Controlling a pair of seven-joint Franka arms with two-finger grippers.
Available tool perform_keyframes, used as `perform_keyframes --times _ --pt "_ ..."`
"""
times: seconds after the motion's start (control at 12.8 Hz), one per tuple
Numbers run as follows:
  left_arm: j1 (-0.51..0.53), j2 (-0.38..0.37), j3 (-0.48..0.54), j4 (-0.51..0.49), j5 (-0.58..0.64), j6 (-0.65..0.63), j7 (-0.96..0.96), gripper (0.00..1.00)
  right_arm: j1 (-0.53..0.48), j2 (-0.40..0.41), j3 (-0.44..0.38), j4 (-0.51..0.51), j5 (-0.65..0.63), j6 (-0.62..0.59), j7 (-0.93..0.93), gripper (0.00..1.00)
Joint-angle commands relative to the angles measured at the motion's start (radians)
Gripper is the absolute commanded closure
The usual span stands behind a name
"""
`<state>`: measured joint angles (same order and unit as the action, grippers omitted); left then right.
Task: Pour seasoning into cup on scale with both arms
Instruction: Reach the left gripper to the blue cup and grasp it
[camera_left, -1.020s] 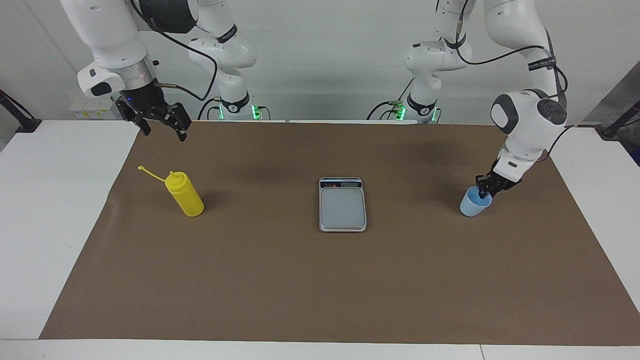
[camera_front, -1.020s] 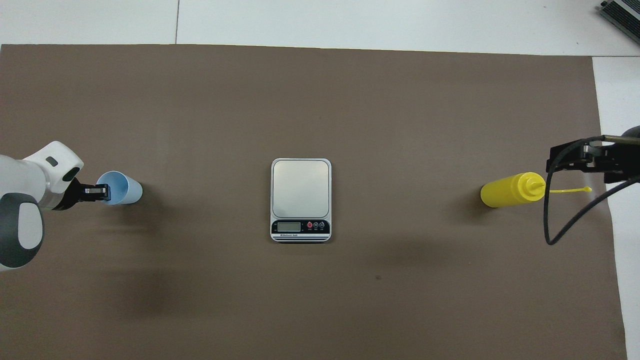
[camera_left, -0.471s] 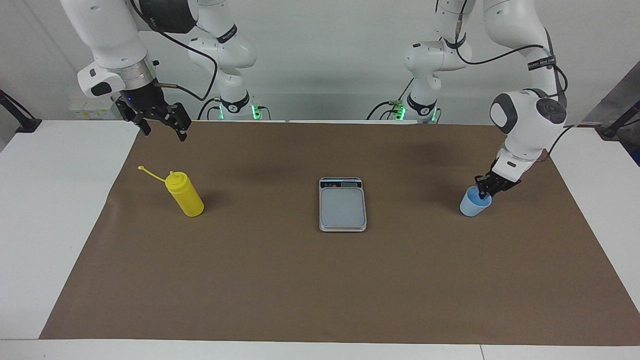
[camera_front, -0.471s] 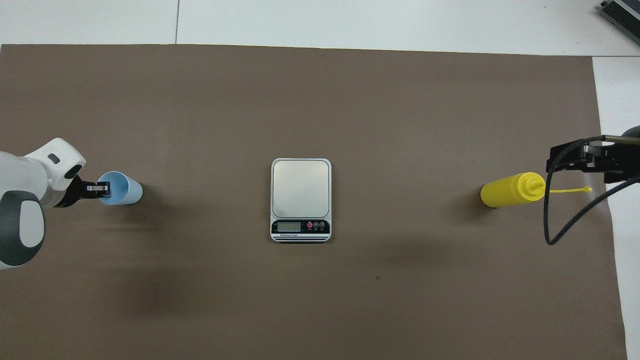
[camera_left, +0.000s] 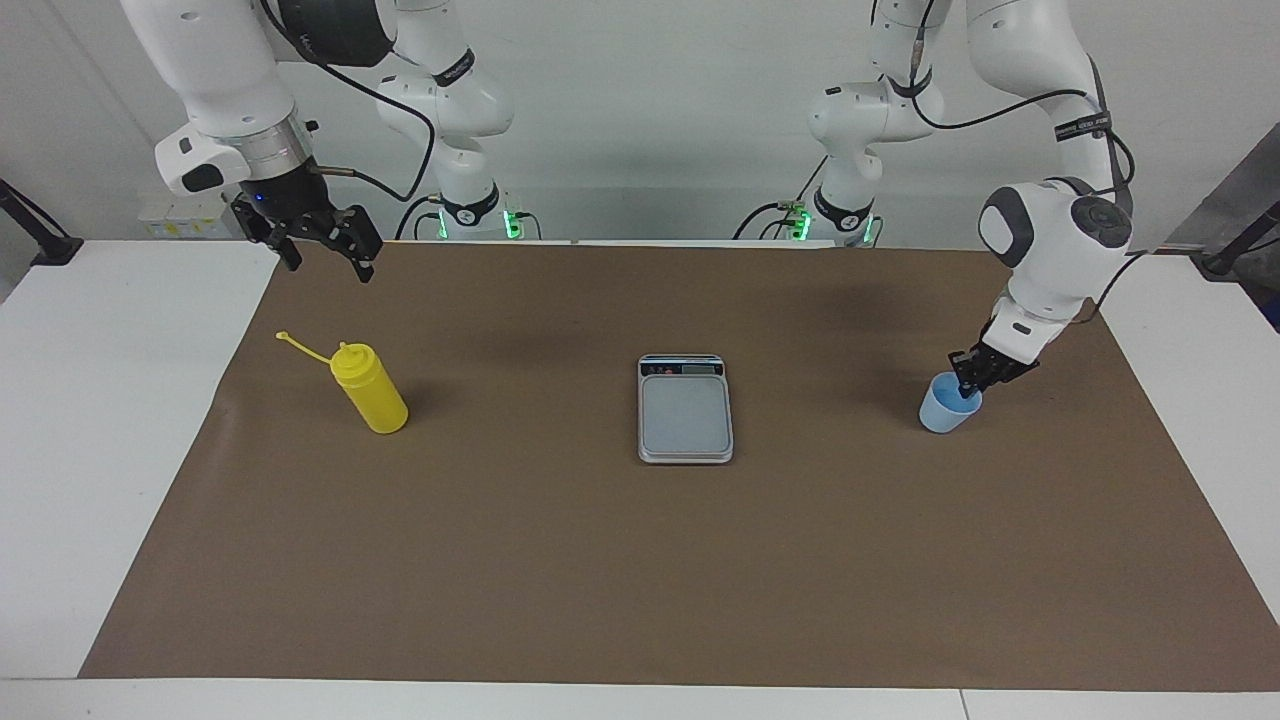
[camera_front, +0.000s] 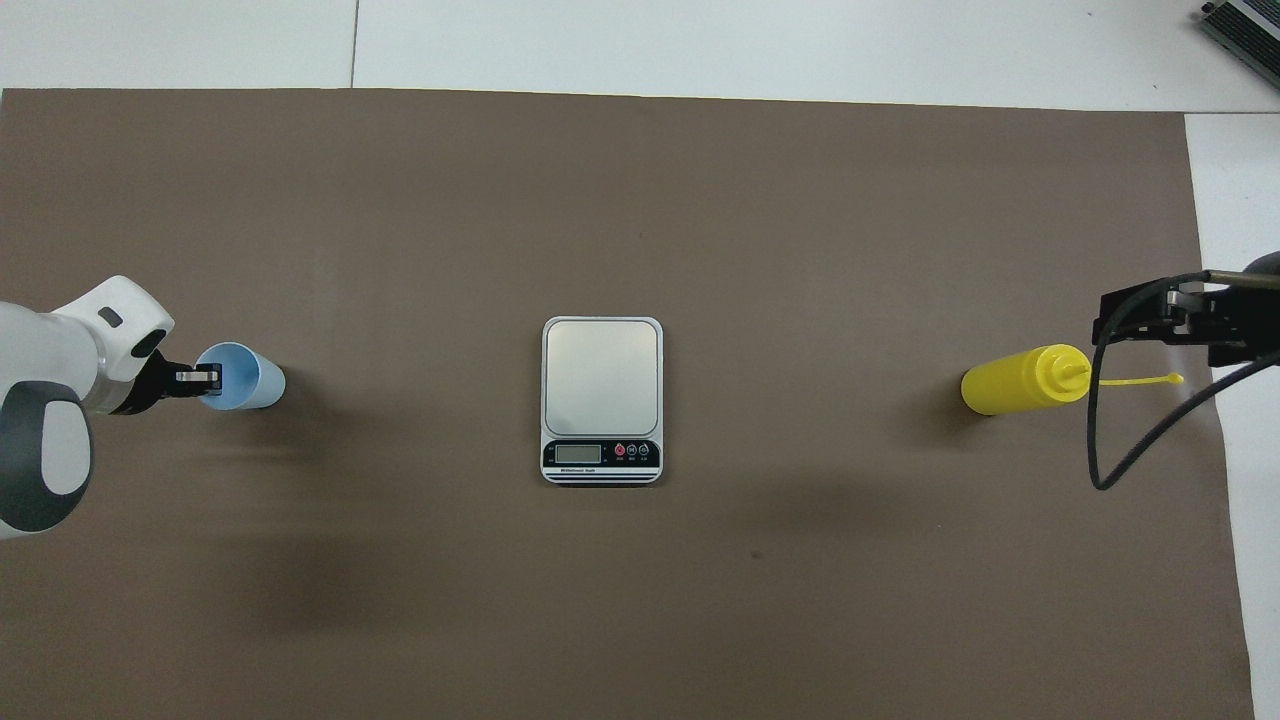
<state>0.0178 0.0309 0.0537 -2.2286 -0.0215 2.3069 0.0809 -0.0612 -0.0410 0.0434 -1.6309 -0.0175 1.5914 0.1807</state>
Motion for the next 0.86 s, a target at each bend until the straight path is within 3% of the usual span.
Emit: perform_keyframes --times 0.0,0.24,0.47,0.78 --pt "-0.005 0.003 0.003 0.017 0.008 -0.023 -0.004 0.93 -0.014 -0.022 0.006 -0.024 0.019 0.007 -0.017 0.0" --pt "-0.005 0.004 0.003 0.017 0.008 -0.023 -0.003 1.0 -0.014 -0.022 0.006 -0.024 0.019 0.007 -0.017 0.0" --pt "-0.005 0.012 0.003 0.032 0.008 -0.023 -0.003 1.0 -0.014 -0.022 0.006 -0.024 0.019 0.007 -0.017 0.0" --pt "-0.027 0.052 -0.04 0.179 0.008 -0.153 -0.128 1.0 -0.014 -0.022 0.006 -0.024 0.019 0.007 -0.017 0.0"
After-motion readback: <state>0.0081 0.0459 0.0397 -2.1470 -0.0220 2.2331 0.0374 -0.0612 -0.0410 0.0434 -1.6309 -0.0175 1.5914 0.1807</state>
